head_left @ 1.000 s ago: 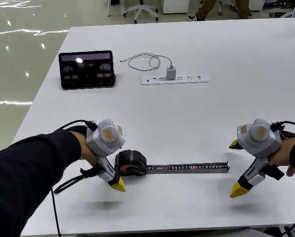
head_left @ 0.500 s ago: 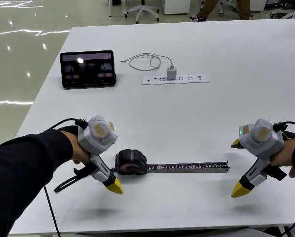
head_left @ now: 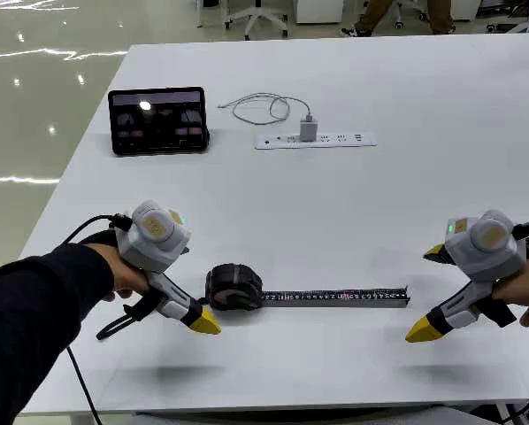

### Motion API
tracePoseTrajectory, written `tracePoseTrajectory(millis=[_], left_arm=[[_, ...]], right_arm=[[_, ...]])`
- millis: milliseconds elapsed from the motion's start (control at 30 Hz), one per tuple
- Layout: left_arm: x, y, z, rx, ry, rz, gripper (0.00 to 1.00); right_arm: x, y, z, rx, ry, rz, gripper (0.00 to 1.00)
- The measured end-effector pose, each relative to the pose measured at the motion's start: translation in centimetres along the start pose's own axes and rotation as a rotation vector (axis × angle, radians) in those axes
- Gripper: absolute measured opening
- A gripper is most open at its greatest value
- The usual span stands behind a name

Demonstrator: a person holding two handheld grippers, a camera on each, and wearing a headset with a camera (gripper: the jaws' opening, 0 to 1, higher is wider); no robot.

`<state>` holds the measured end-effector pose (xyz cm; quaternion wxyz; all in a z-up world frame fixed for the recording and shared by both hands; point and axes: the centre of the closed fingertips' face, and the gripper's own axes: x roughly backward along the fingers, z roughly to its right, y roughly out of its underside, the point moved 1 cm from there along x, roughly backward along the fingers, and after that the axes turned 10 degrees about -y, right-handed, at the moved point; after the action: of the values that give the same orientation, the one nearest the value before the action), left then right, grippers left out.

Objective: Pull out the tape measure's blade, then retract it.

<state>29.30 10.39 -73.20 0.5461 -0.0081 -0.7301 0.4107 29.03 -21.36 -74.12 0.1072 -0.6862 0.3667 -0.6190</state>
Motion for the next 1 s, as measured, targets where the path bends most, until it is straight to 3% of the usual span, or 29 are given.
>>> tracePoseTrajectory(millis=[133,200,267,333,433,467,500,667,867,1000], left_arm=[[0.6,-0.1,-0.6,0.056,-0.048,0.074,1.0],[0.8,0.6,-0.7,0.083,-0.06,0.063,1.0],[1.1,1.1,-1.0,0.088,-0.099,0.085,1.0],[1.4,1.2,-0.6,0.108,-0.103,0.114,1.0],[1.7,1.9,-0.5,0.109,-0.146,0.123,1.0],[1.9,2.1,-0.5,0.127,-0.153,0.127,1.0],[2.0,2.2,-0.4,0.181,-0.159,0.15,1.0],[3.2,2.9,-1.1,0.237,-0.213,0.2,1.0],[4.6,3.7,-0.9,0.268,-0.252,0.225,1.0],[5.1,4.6,-0.5,0.268,-0.27,0.219,1.0]], right_arm=[[0.2,0.2,-0.6,0.003,0.039,0.032,1.0],[0.2,0.7,-0.8,0.007,0.052,0.03,1.0],[0.3,1.1,-1.1,0.002,0.074,0.043,1.0],[0.5,1.3,-1.2,-0.014,0.092,0.059,1.0],[0.8,1.7,-1.3,-0.031,0.11,0.083,1.0],[1.0,1.8,-1.3,-0.031,0.12,0.092,1.0],[1.3,1.8,-1.3,-0.041,0.137,0.113,1.0],[2.3,2.4,-1.6,-0.086,0.181,0.176,1.0],[3.3,3.6,-2.3,-0.088,0.226,0.196,1.0],[3.8,4.0,-2.8,-0.091,0.245,0.214,1.0]])
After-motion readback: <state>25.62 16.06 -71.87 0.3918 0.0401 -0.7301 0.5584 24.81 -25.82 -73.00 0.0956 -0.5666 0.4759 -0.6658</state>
